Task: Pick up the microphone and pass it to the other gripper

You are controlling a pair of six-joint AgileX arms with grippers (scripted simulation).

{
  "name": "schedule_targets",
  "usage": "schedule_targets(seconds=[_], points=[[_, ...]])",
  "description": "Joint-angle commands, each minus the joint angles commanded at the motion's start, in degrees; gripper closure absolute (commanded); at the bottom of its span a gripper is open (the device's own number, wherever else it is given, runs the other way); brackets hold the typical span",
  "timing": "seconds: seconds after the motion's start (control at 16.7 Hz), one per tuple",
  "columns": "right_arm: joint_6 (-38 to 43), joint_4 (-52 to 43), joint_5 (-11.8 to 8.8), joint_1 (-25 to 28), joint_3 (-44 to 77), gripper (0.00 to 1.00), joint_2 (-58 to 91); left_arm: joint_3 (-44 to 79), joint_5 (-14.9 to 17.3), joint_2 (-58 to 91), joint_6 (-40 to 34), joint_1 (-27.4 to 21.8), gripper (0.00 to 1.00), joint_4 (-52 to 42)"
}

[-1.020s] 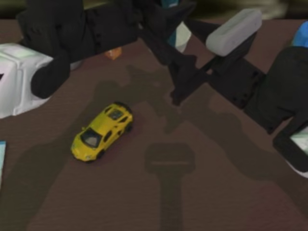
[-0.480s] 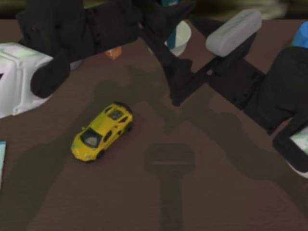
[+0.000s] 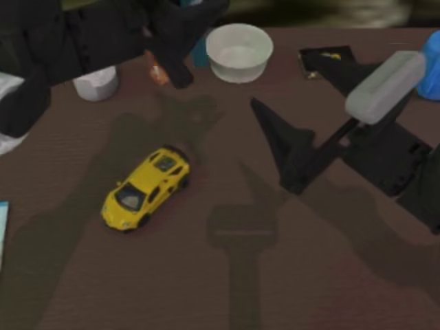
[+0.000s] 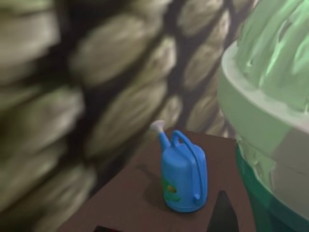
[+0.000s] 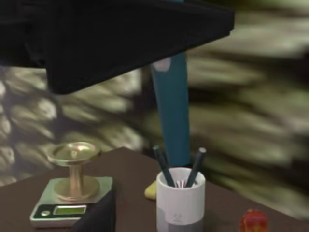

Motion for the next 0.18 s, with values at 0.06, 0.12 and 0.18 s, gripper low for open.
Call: schedule_targets(seconds=[0.06, 0.12, 0.18], points=[[0.03, 0.15, -0.29, -0.19, -1.52, 0.00, -1.51, -0.40, 0.75, -0.41, 0.03, 0.89, 1.00, -0.06], [0.05, 0.28, -0.49, -0.31, -2.43, 0.00, -2.42, -0.69, 1.30, -0.72, 0.06, 1.54, 1.00, -0.11], [0.05, 0.34, -0.57, -0.35, -2.74, 0.00, -2.74, -0.80, 1.51, -0.84, 0.06, 1.78, 1.00, -0.12]])
